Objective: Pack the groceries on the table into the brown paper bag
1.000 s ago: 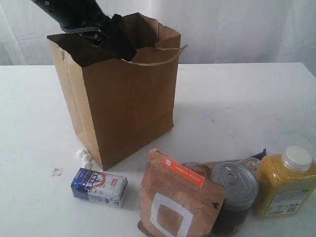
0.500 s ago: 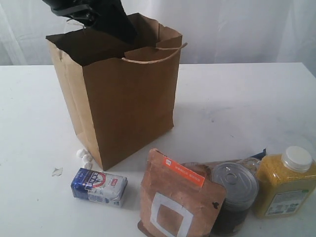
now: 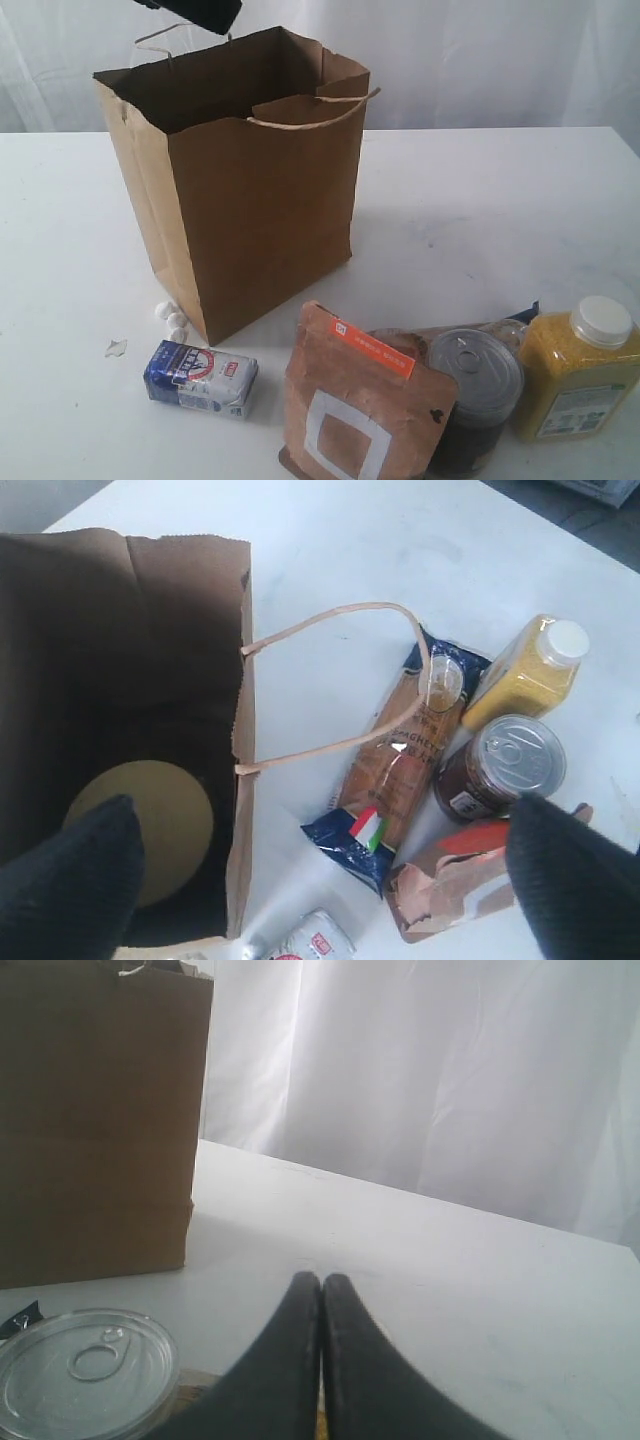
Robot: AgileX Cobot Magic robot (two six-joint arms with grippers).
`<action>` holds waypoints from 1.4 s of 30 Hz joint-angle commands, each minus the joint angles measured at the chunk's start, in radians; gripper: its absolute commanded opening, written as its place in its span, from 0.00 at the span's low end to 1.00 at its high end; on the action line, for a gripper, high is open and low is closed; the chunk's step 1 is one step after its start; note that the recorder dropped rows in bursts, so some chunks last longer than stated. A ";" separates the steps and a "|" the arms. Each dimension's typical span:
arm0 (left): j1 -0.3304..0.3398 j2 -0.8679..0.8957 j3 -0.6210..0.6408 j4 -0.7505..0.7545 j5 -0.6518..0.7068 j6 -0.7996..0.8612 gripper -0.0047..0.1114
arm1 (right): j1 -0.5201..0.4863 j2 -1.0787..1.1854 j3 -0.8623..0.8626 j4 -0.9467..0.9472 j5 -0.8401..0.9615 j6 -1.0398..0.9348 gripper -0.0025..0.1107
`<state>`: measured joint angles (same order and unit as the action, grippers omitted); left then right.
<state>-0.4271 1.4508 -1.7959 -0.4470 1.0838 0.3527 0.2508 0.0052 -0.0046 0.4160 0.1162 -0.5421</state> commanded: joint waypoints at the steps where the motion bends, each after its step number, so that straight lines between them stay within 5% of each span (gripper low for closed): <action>1: -0.004 -0.033 -0.009 -0.016 0.039 -0.016 0.63 | -0.003 -0.005 0.005 -0.002 -0.006 -0.003 0.02; 7: -0.004 -0.071 -0.009 -0.022 0.066 -0.016 0.06 | -0.003 -0.005 0.005 -0.002 -0.022 0.011 0.02; 8: -0.004 -0.083 -0.007 -0.038 0.067 -0.010 0.04 | -0.003 -0.005 0.005 0.012 -0.041 0.054 0.02; 15: -0.004 -0.278 0.188 -0.142 -0.164 0.131 0.04 | -0.003 -0.005 0.005 0.172 -0.200 0.468 0.02; 31: -0.004 -0.907 1.151 -0.318 -0.684 0.213 0.04 | -0.003 -0.005 0.005 0.172 -0.271 0.522 0.02; 35: -0.004 -0.997 1.276 -0.318 -0.710 0.200 0.04 | -0.003 -0.005 0.005 0.173 -0.271 0.522 0.02; 42: -0.004 -1.009 1.307 -0.321 -0.716 0.176 0.04 | -0.003 -0.005 0.005 0.173 -0.271 0.522 0.02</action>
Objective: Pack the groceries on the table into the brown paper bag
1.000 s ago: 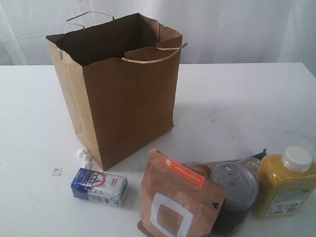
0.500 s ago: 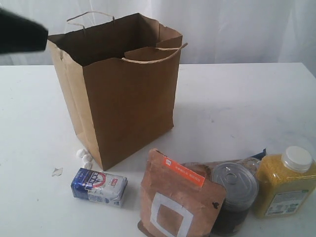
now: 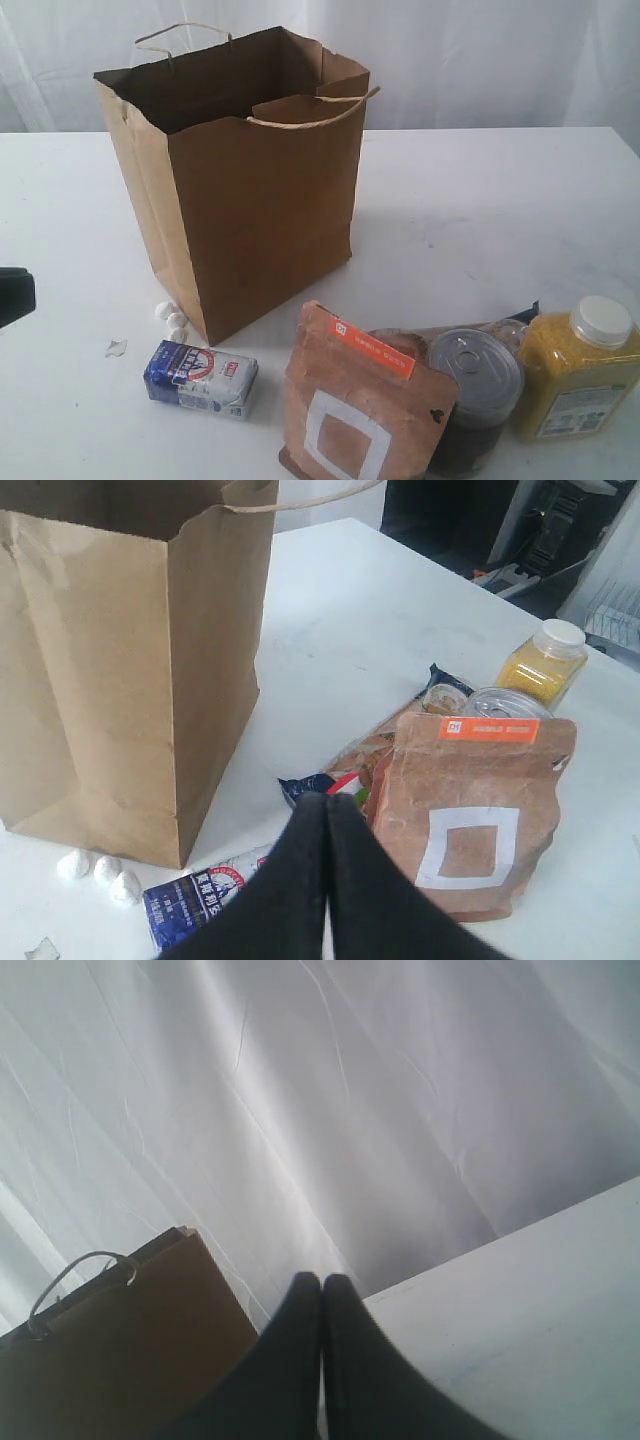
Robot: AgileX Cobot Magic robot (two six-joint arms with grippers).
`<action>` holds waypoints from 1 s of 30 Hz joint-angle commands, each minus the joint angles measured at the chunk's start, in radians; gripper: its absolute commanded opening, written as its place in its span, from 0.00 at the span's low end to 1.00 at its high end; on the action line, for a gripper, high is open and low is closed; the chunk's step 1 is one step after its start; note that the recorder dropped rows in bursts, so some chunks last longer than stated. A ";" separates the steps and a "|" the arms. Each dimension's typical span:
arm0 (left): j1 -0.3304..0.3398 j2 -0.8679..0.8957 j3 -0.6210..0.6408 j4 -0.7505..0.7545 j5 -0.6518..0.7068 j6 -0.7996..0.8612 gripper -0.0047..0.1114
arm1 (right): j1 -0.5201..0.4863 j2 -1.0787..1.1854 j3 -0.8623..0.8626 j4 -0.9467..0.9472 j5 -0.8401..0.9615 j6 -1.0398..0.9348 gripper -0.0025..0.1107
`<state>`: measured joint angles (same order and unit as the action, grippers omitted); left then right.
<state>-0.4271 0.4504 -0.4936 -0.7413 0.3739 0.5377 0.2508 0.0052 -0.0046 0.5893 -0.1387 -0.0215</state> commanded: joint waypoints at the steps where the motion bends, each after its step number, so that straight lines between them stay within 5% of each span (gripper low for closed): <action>1: -0.004 -0.008 0.004 -0.027 -0.006 -0.009 0.04 | -0.003 -0.005 0.005 0.000 -0.016 0.001 0.02; 11: -0.004 -0.008 0.007 -0.027 -0.011 -0.007 0.04 | -0.003 -0.005 0.005 0.000 -0.074 0.003 0.02; 19: -0.004 -0.022 0.139 -0.015 -0.039 -0.007 0.04 | -0.003 -0.005 0.005 -0.003 -0.070 0.003 0.02; 30: -0.004 -0.245 0.358 0.291 -0.055 -0.007 0.04 | -0.003 -0.005 0.005 -0.003 -0.069 0.003 0.02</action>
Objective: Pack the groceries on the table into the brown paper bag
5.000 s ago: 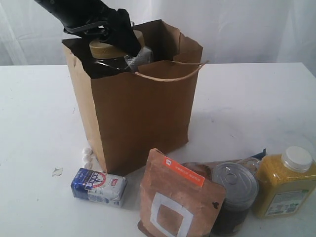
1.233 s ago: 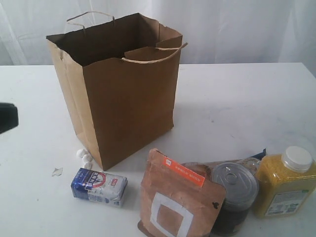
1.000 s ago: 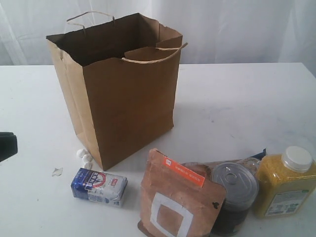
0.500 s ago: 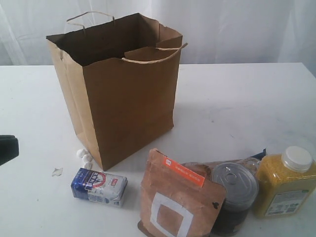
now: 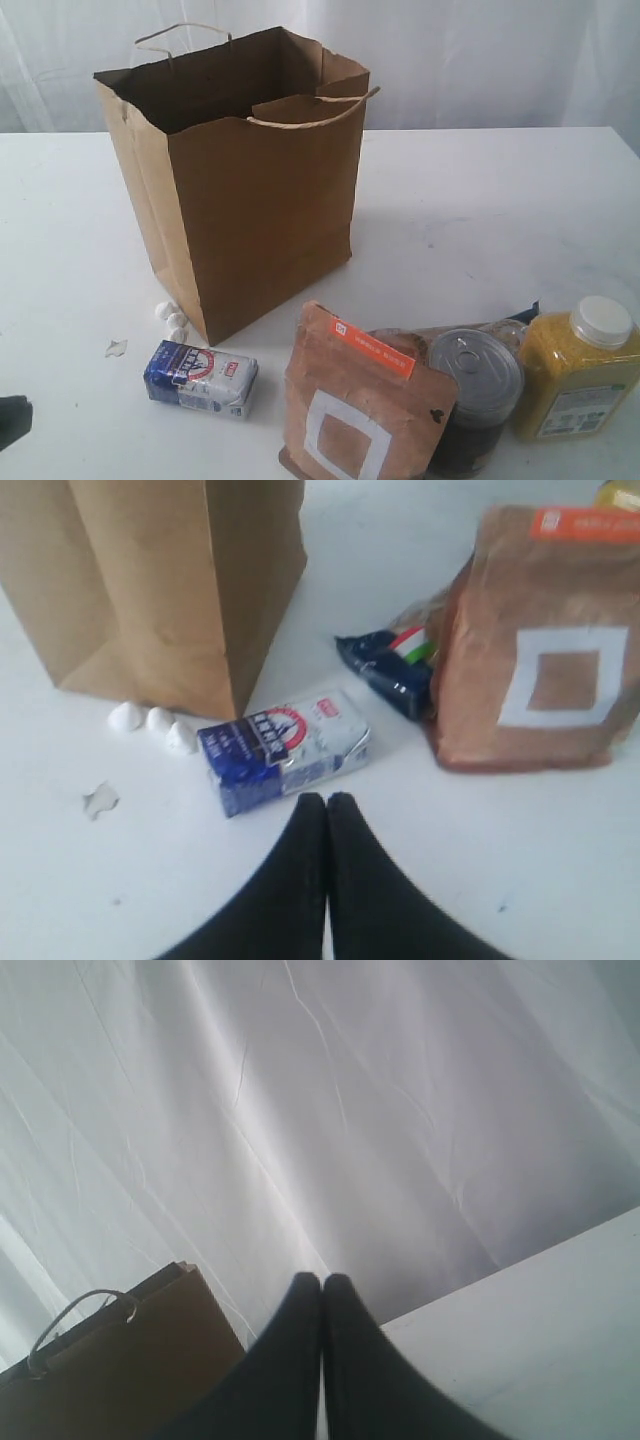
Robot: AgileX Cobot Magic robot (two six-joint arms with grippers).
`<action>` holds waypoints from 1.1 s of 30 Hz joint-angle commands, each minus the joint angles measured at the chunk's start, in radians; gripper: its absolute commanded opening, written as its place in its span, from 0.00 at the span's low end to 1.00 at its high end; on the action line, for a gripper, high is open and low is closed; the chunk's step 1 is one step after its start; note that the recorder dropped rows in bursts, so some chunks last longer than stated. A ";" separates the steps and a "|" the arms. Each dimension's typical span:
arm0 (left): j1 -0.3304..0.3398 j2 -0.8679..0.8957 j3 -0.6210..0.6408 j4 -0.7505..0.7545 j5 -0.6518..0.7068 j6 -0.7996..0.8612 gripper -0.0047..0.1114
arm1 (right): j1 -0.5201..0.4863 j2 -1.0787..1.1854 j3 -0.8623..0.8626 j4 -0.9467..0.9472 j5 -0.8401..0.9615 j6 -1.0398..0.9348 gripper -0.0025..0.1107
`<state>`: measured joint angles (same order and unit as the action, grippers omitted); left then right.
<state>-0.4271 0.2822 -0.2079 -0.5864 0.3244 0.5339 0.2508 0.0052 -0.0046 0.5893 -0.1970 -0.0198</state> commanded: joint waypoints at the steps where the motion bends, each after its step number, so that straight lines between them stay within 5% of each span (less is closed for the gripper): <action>1: -0.004 -0.100 0.094 0.149 -0.013 -0.003 0.04 | -0.003 -0.005 0.005 -0.003 -0.014 0.001 0.02; 9: -0.004 -0.256 0.208 0.239 -0.077 -0.003 0.04 | -0.003 -0.005 0.005 -0.003 0.007 0.001 0.02; 16: -0.004 -0.282 0.208 0.407 -0.107 -0.003 0.04 | -0.003 -0.005 -0.056 -0.006 0.282 -0.003 0.04; 20: -0.004 -0.282 0.208 0.438 -0.115 -0.003 0.04 | -0.003 0.017 -0.150 -0.056 0.398 -0.067 0.20; 25: -0.004 -0.282 0.208 0.438 -0.115 -0.003 0.04 | -0.003 0.144 -0.350 -0.364 0.557 -0.091 0.58; 29: -0.004 -0.282 0.208 0.438 -0.115 -0.003 0.04 | -0.003 0.330 -0.568 -0.673 0.891 -0.042 0.60; 33: -0.004 -0.282 0.208 0.438 -0.115 -0.003 0.04 | -0.003 0.569 -0.778 -0.773 1.208 -0.294 0.60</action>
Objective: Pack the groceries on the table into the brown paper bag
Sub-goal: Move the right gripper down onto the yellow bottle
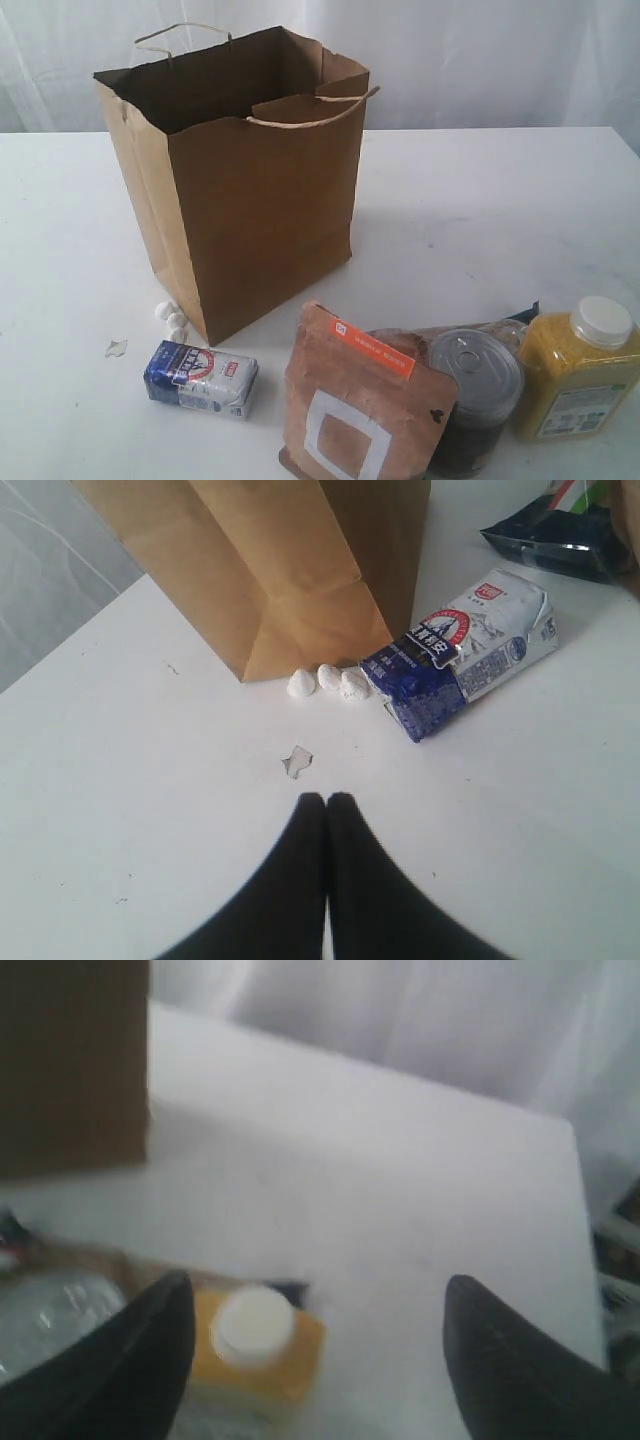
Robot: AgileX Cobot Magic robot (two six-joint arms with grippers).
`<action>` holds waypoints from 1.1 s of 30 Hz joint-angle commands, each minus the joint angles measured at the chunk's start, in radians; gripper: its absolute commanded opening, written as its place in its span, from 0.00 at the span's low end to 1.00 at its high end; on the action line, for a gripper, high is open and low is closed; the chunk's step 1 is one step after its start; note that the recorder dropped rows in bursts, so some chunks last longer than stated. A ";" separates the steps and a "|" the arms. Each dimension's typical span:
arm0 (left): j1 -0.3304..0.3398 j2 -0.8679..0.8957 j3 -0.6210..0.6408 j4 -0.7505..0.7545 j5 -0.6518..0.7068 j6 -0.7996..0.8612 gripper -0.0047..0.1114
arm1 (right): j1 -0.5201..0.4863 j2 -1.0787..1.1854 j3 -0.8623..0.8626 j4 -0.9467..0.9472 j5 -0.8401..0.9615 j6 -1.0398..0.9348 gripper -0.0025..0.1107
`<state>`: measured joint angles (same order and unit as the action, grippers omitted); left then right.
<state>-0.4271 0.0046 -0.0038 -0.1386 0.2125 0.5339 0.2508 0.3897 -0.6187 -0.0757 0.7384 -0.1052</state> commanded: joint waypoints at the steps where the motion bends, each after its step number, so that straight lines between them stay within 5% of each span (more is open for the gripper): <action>1: -0.004 -0.005 0.004 -0.010 -0.003 -0.003 0.04 | -0.003 0.233 -0.198 -0.090 0.320 -0.278 0.60; 4: -0.004 -0.005 0.004 -0.010 -0.003 -0.003 0.04 | 0.013 0.411 -0.294 0.007 0.456 -0.503 0.60; 8: -0.004 -0.005 0.004 -0.010 -0.003 -0.003 0.04 | 0.090 0.630 -0.360 0.033 0.399 -0.634 0.60; 15: -0.004 -0.005 0.004 -0.010 -0.003 -0.003 0.04 | 0.190 0.665 -0.362 -0.011 0.376 -0.677 0.60; 33: -0.004 -0.005 0.004 -0.010 -0.003 -0.003 0.04 | -0.001 0.854 -0.393 0.042 0.449 -0.706 0.60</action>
<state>-0.4271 0.0046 -0.0038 -0.1386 0.2099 0.5339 0.2758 1.2130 -0.9872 -0.0424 1.1782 -0.8027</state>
